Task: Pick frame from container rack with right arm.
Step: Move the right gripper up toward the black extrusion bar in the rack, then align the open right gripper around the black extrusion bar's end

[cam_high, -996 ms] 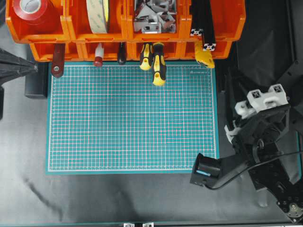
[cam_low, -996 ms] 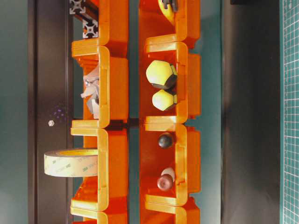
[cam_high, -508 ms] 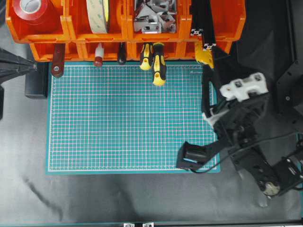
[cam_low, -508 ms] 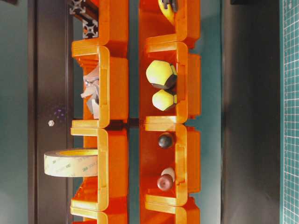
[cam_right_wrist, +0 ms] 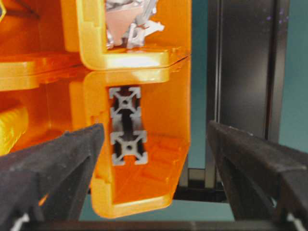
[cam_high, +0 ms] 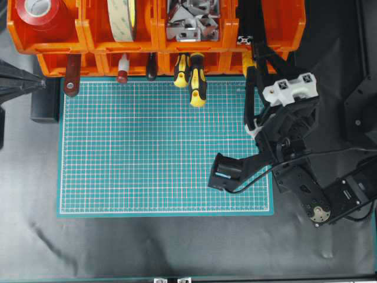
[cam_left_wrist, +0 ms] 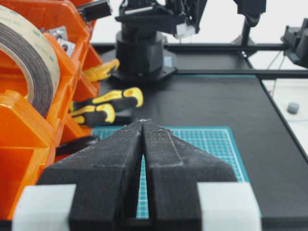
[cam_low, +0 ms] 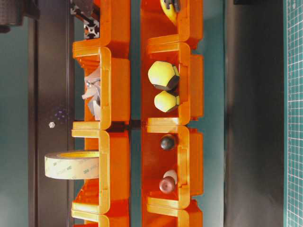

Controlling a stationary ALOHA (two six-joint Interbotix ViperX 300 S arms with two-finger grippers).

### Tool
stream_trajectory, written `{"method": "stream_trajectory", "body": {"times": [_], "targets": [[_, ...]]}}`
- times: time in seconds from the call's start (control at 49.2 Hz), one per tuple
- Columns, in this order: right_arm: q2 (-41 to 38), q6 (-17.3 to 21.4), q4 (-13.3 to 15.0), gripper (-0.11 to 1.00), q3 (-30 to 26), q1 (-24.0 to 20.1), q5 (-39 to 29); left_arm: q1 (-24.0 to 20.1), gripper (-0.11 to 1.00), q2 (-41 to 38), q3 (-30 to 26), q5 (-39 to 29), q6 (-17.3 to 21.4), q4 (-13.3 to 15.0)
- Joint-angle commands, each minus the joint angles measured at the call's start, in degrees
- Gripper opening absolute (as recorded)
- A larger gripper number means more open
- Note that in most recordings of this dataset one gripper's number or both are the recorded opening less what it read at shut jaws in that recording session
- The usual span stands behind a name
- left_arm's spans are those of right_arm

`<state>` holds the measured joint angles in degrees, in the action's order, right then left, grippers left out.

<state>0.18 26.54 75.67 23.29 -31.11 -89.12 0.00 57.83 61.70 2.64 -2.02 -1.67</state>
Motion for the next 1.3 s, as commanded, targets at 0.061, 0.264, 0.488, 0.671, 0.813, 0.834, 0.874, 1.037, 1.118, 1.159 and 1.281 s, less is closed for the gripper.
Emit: {"method": "stream_trajectory", "body": {"times": [0.061,0.264,0.488,0.671,0.813,0.834,0.874,1.037,1.118,1.159,1.281], "targets": [[0.79,0.53,-1.49,0.83,0.35,0.09,0.53,-0.09,0.00,-0.26,-1.14,0.26,-0.18,-0.18],[1.05,0.79,-2.02,0.83,1.23,0.53,0.53,-0.09,0.00,-0.26,-1.14,0.26,-0.18,-0.18],[1.14,0.79,-2.02,0.83,1.93,2.02,0.62,-0.09,0.00,-0.26,-1.14,0.26,-0.18,-0.18],[1.23,0.88,-2.02,0.83,2.11,3.08,1.41,-0.09,0.00,-0.26,-1.14,0.26,-0.18,-0.18],[1.23,1.41,-2.02,0.83,2.11,3.96,2.11,-0.09,0.00,-0.26,-1.14,0.26,-0.18,-0.18],[1.32,1.58,-2.02,0.83,2.11,4.04,2.02,-0.09,0.00,-0.35,-1.14,0.26,-0.18,-0.18],[1.23,1.85,-1.93,0.83,2.11,4.22,2.11,-0.09,0.00,-0.26,-1.14,0.26,-0.18,-0.18],[1.32,1.93,-1.93,0.83,2.37,4.39,2.11,-0.09,0.00,-0.26,-1.14,0.26,-0.18,-0.18],[1.23,1.93,-2.02,0.82,2.55,4.39,1.85,-0.09,0.00,-0.26,-1.14,0.26,-0.18,-0.18],[1.32,1.93,-1.93,0.81,2.55,4.39,1.85,-0.09,0.00,-0.26,-1.14,0.26,-0.18,-0.18],[1.32,2.02,-1.93,0.76,2.55,4.13,1.93,0.00,0.00,-0.35,-1.14,0.26,-0.18,-0.18]]}}
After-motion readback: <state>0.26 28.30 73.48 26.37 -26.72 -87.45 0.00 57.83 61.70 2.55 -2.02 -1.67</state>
